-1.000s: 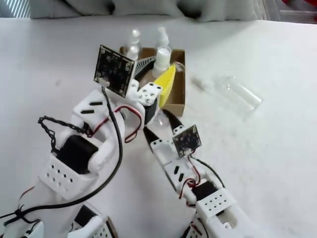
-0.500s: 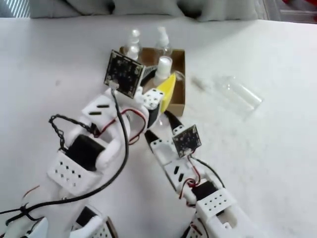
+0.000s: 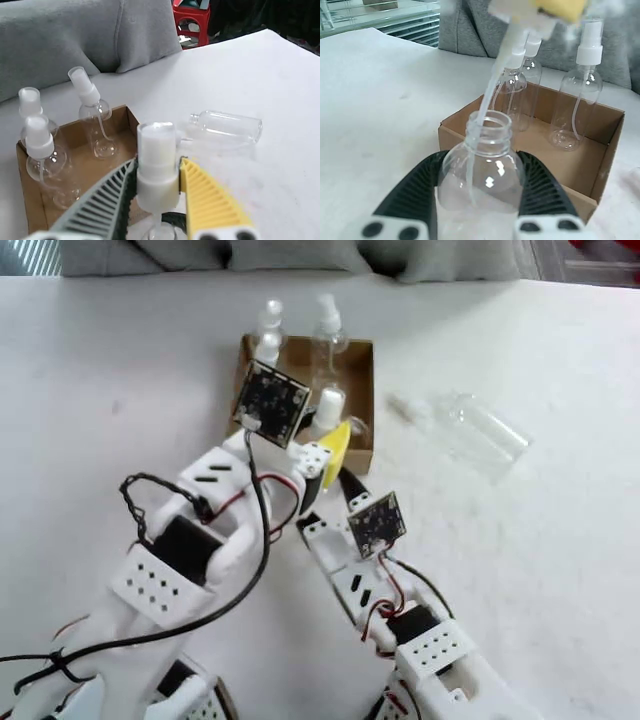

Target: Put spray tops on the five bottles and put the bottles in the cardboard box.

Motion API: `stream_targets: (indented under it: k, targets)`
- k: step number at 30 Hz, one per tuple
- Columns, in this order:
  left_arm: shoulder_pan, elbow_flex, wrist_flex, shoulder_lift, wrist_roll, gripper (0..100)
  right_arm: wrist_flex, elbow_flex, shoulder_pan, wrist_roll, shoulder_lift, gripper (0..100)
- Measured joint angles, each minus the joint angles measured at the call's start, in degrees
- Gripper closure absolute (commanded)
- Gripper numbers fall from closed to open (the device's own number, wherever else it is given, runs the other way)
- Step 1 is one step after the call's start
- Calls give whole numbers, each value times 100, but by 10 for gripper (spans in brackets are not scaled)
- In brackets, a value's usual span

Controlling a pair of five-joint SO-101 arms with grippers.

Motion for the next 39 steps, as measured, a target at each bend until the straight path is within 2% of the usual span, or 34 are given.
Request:
stream_targets:
  k: [6, 15, 39]
  targets:
    - [-9, 378, -141, 0, 0, 977, 0, 0, 0, 0, 0, 982]
    - [-9, 1662, -1521, -774, -9, 977, 0, 0, 0, 0, 0, 982]
    - [-9, 3086, -1767, -2048, 9, 976, 9, -9, -18, 18, 0, 982]
